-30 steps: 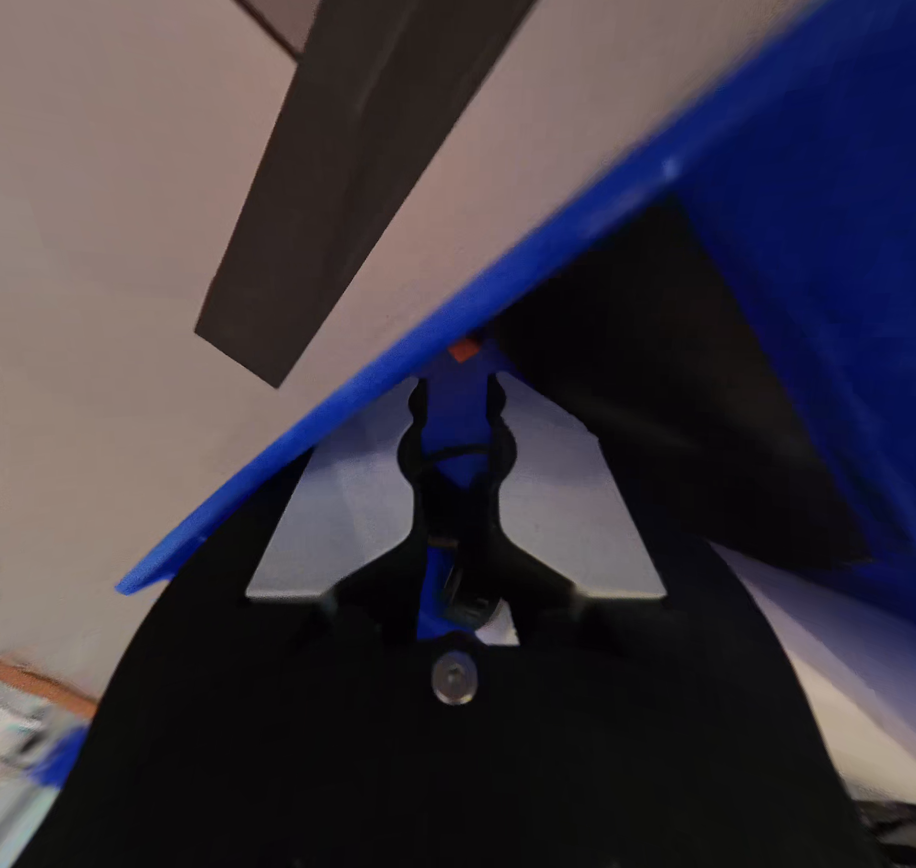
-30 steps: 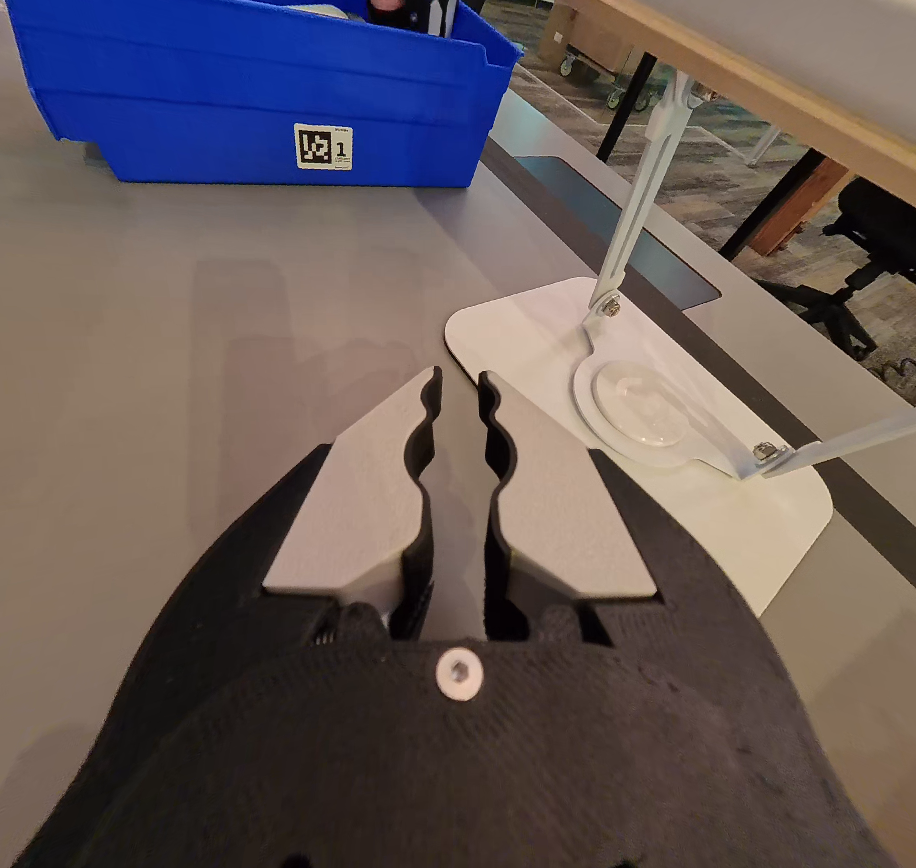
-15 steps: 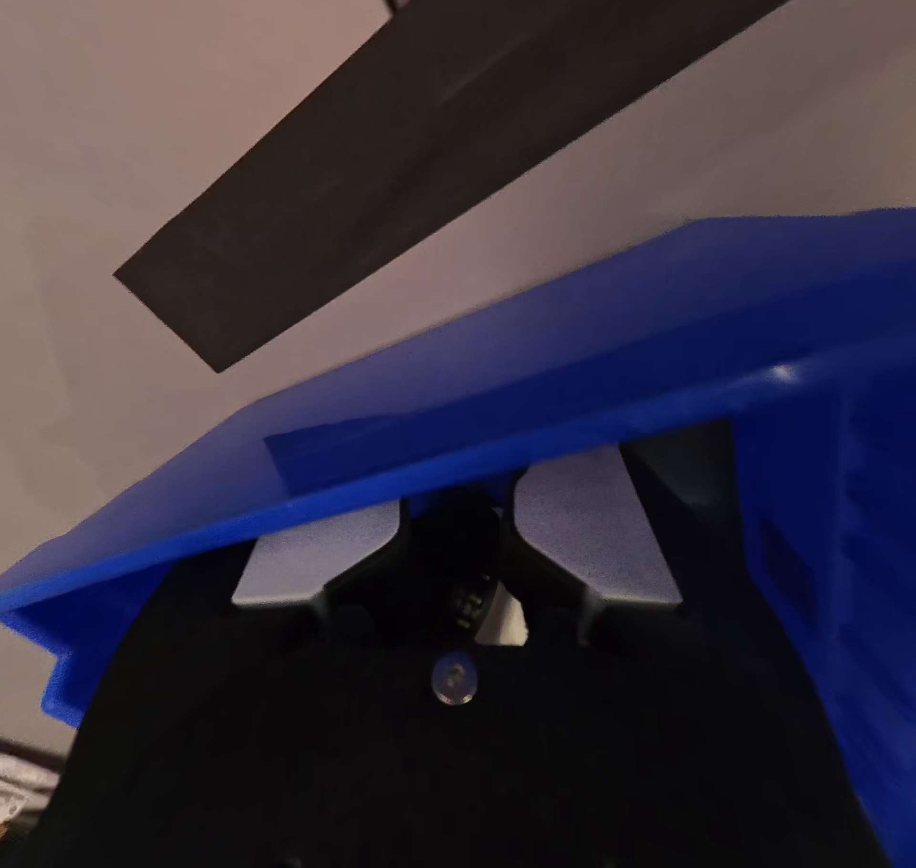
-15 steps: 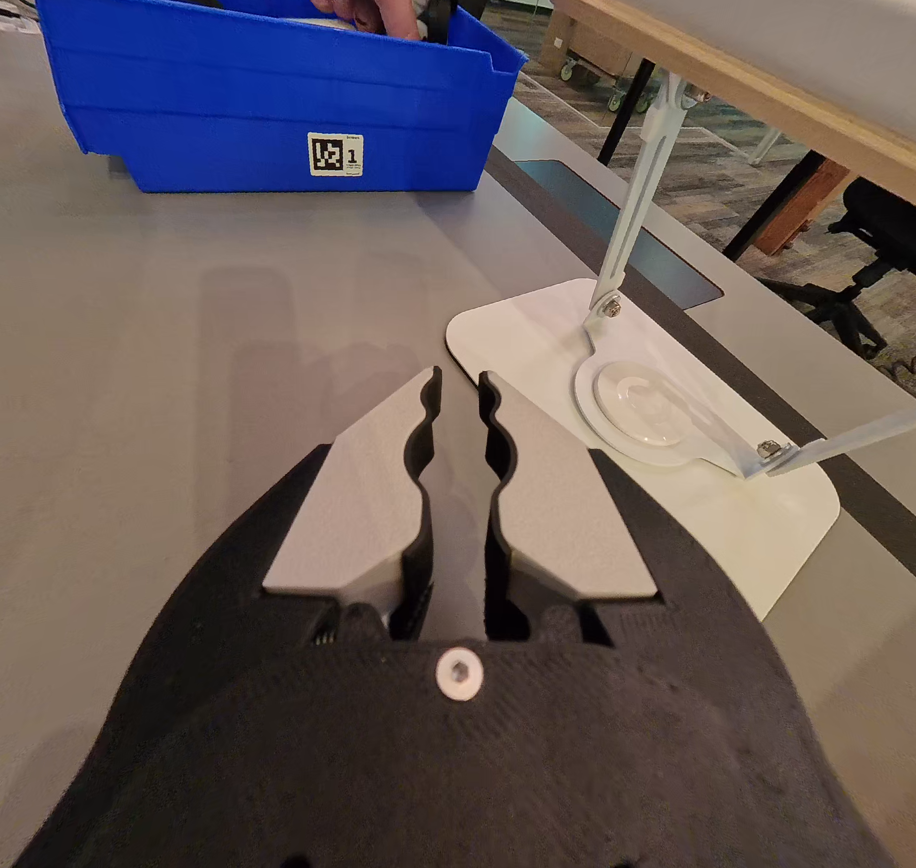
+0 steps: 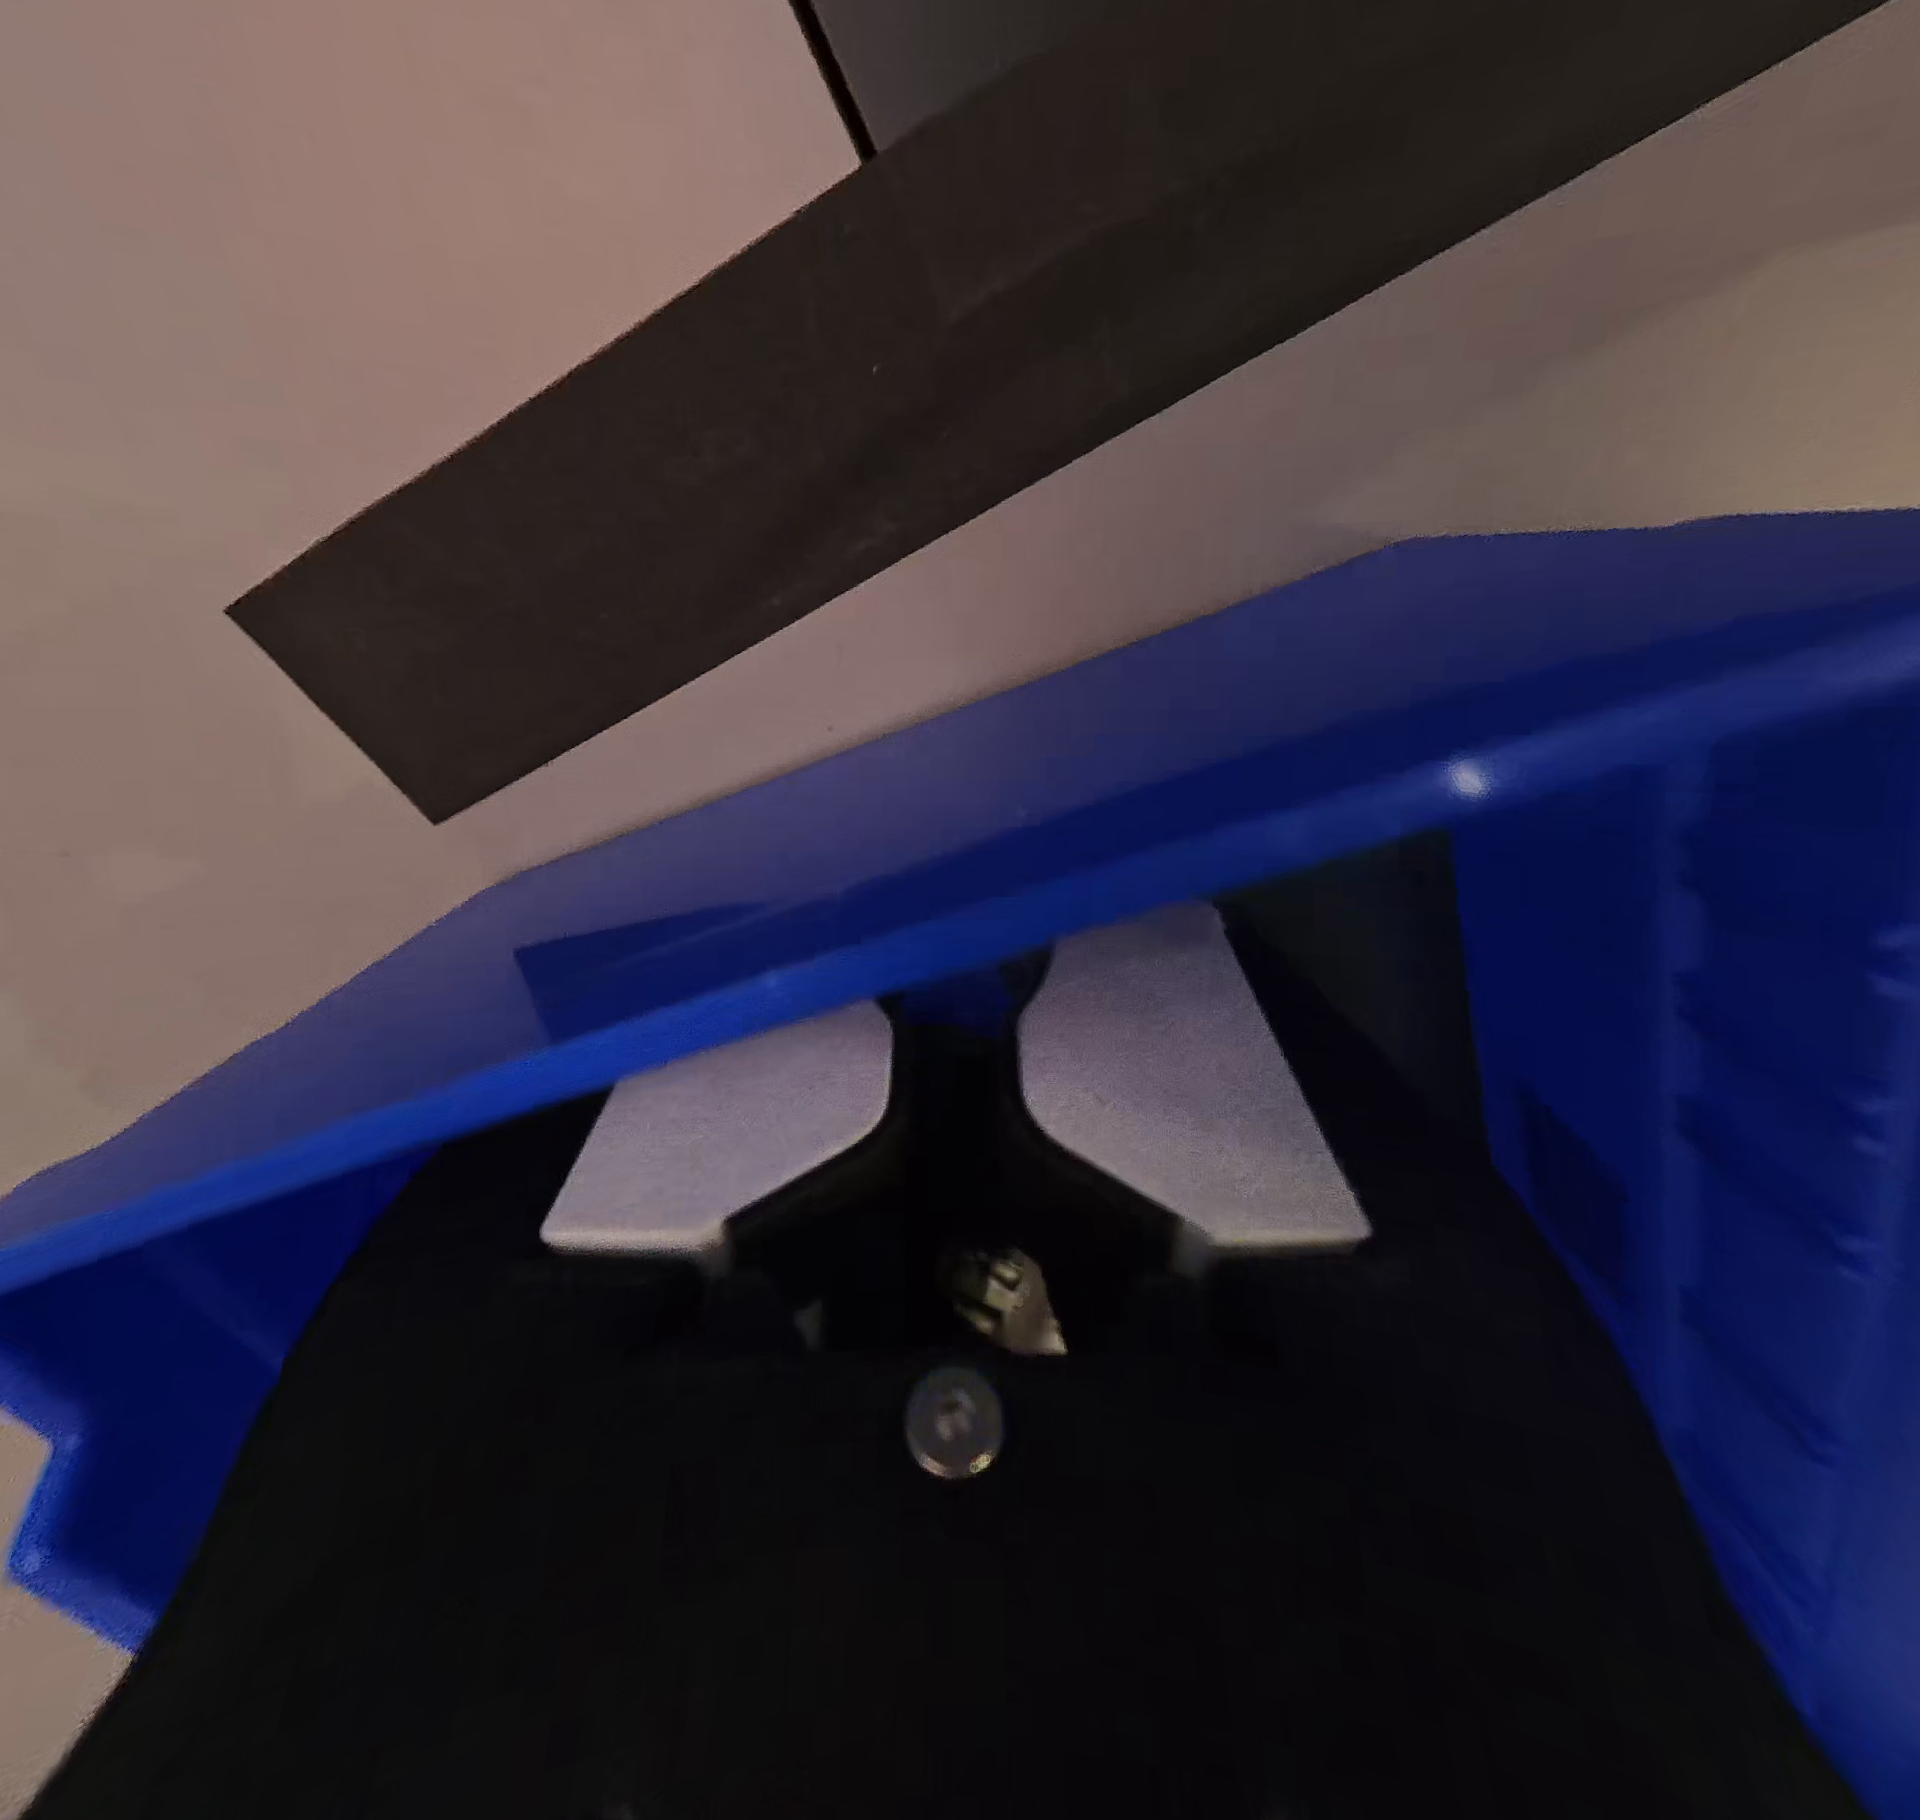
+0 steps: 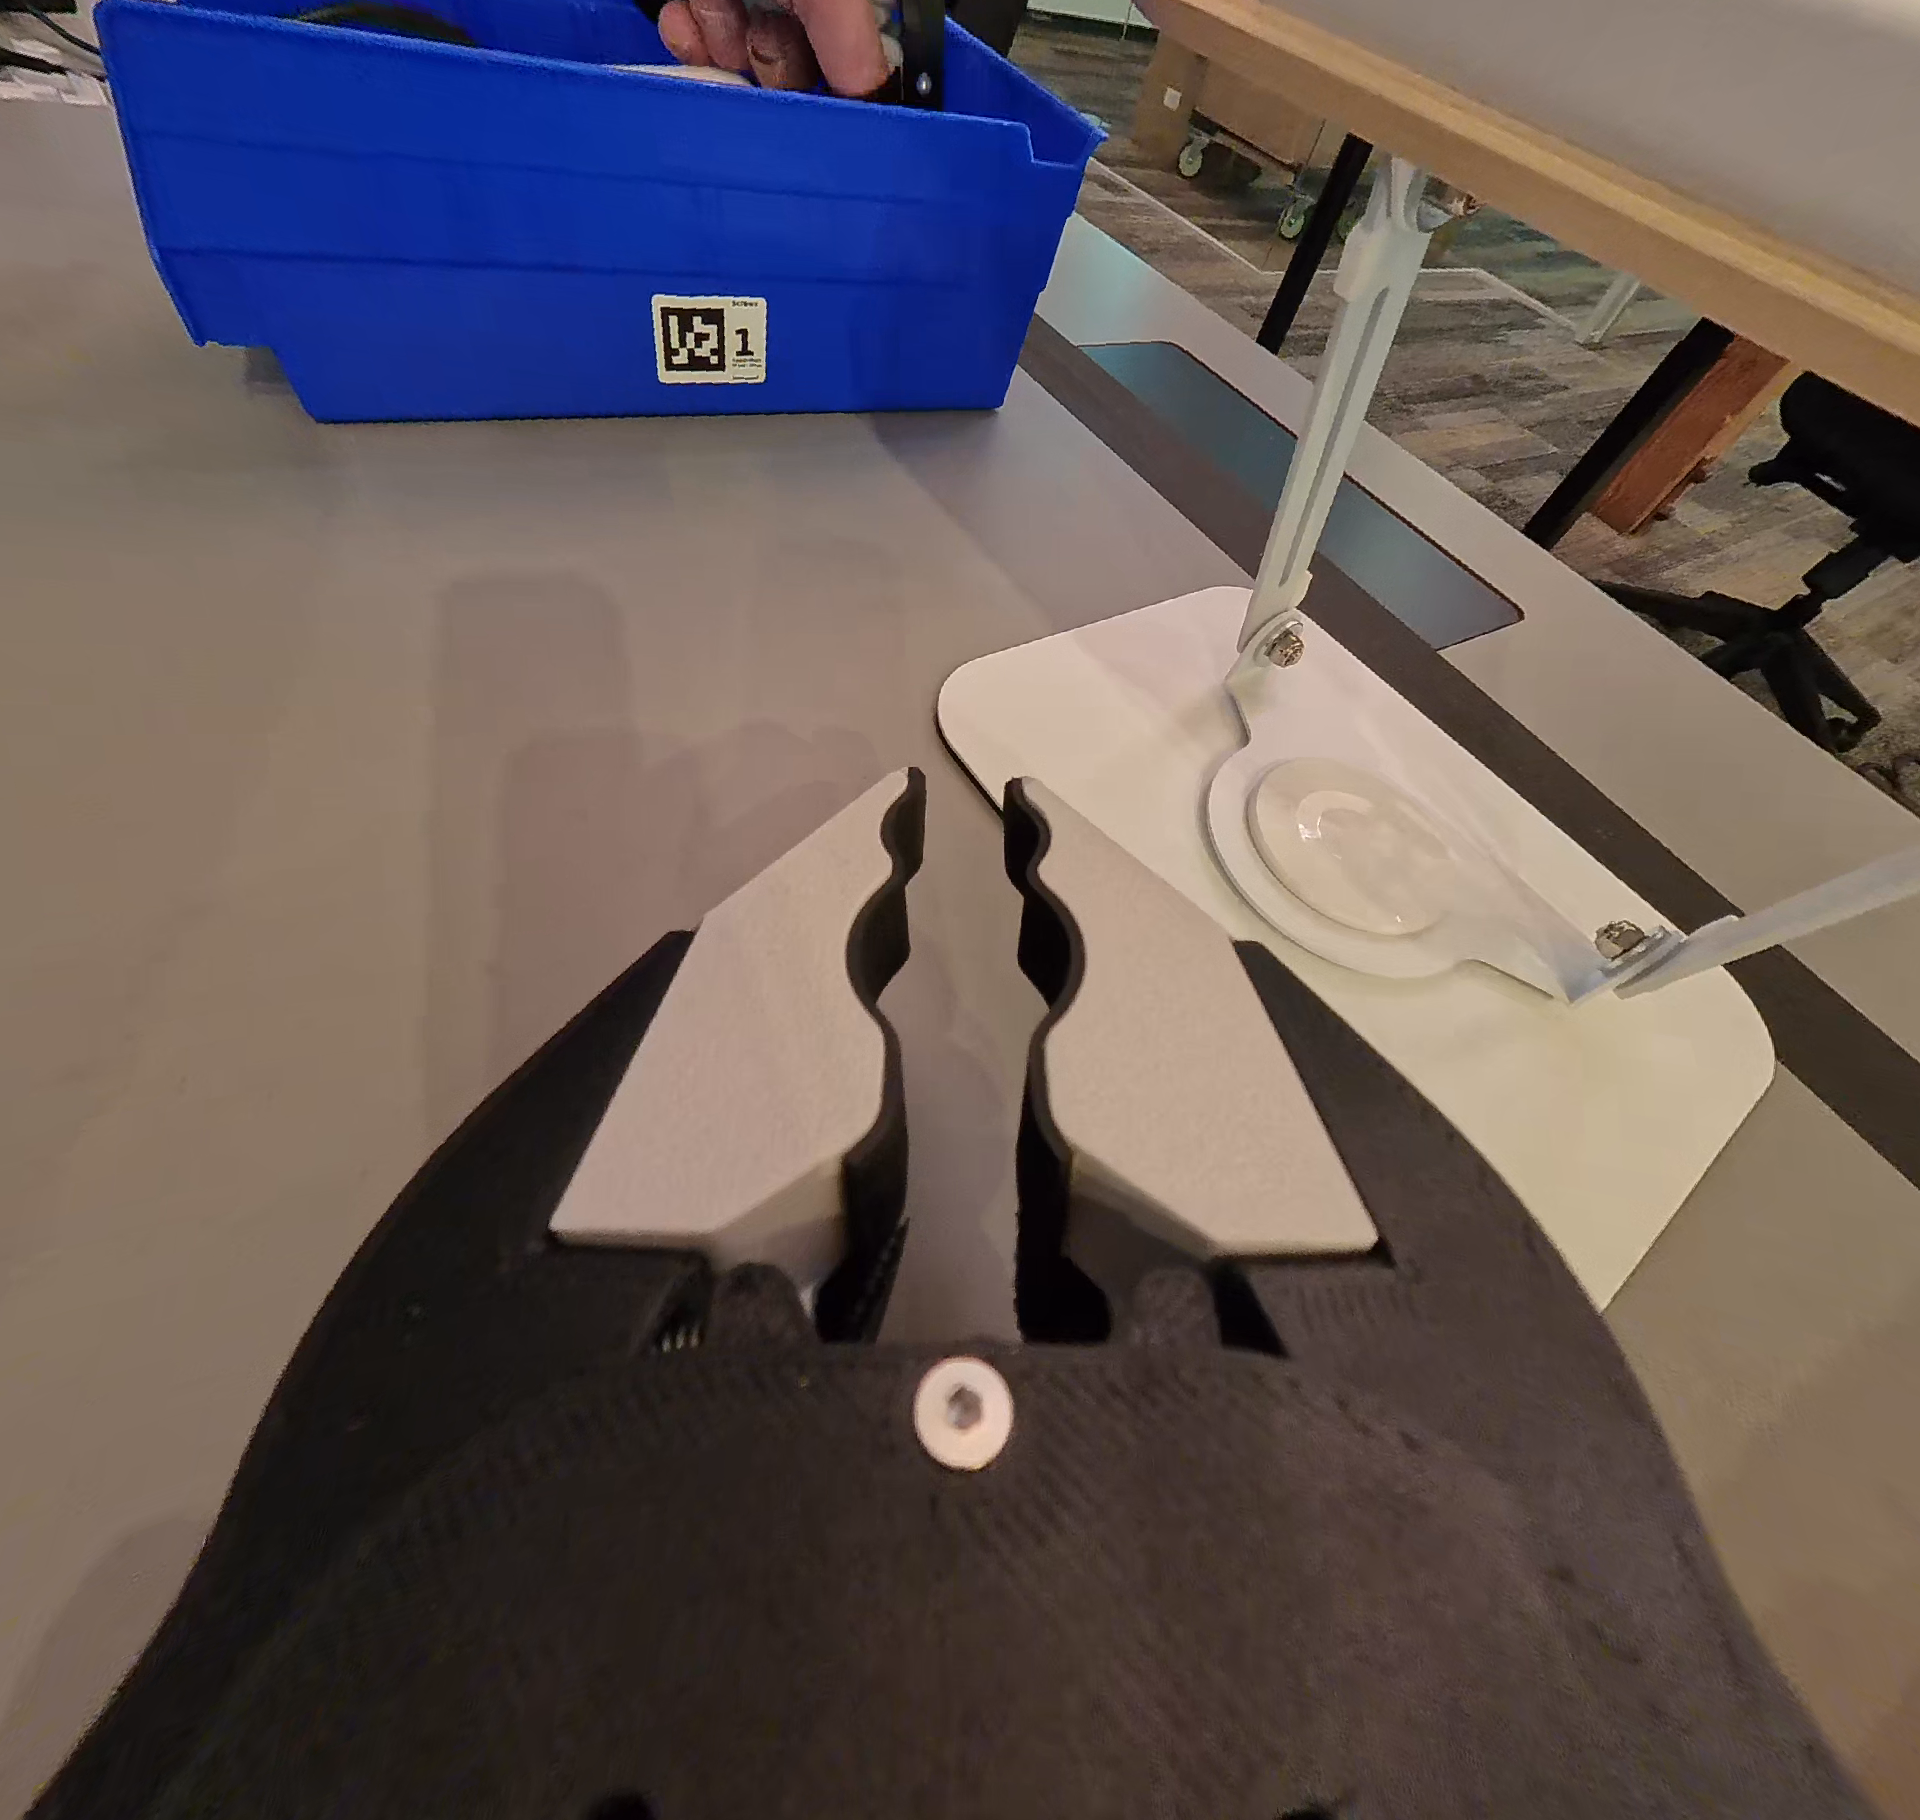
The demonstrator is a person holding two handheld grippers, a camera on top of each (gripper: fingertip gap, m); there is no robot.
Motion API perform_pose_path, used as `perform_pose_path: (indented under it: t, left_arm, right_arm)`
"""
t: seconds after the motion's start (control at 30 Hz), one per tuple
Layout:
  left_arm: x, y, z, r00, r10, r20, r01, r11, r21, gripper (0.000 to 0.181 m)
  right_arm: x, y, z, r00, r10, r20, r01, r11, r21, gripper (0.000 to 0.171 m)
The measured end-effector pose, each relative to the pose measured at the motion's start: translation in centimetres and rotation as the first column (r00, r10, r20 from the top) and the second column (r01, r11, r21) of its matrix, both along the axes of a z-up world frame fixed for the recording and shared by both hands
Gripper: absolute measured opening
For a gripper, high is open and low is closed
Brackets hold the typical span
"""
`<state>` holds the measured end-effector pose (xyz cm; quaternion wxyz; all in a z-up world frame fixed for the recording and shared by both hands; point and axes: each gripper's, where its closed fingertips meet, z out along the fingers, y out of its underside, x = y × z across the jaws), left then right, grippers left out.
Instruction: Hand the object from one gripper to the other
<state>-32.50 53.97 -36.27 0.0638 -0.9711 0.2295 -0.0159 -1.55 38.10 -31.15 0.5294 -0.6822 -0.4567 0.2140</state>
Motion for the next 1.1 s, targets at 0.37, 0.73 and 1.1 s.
perform_pose_path:
  t: [0.37,0.73,1.1]
  left_arm:
    - [2.6,-2.2,7.3,0.955,-0.208,0.212,0.143,0.948,0.285,0.01]
    - [8.9,-13.4,17.2,0.791,-0.439,0.425,0.124,0.796,0.592,0.01]
    - [19.0,-22.7,20.7,0.442,-0.563,0.698,0.084,0.801,0.593,0.01]
  right_arm:
    - [-0.3,-0.2,0.3,1.0,0.01,-0.014,-0.01,1.0,0.008,0.014]
    - [-4.1,-3.6,8.1,0.989,0.145,-0.041,-0.126,0.943,0.307,0.027]
    - [-10.0,-7.1,14.7,0.954,0.217,0.208,-0.3,0.665,0.683,0.03]
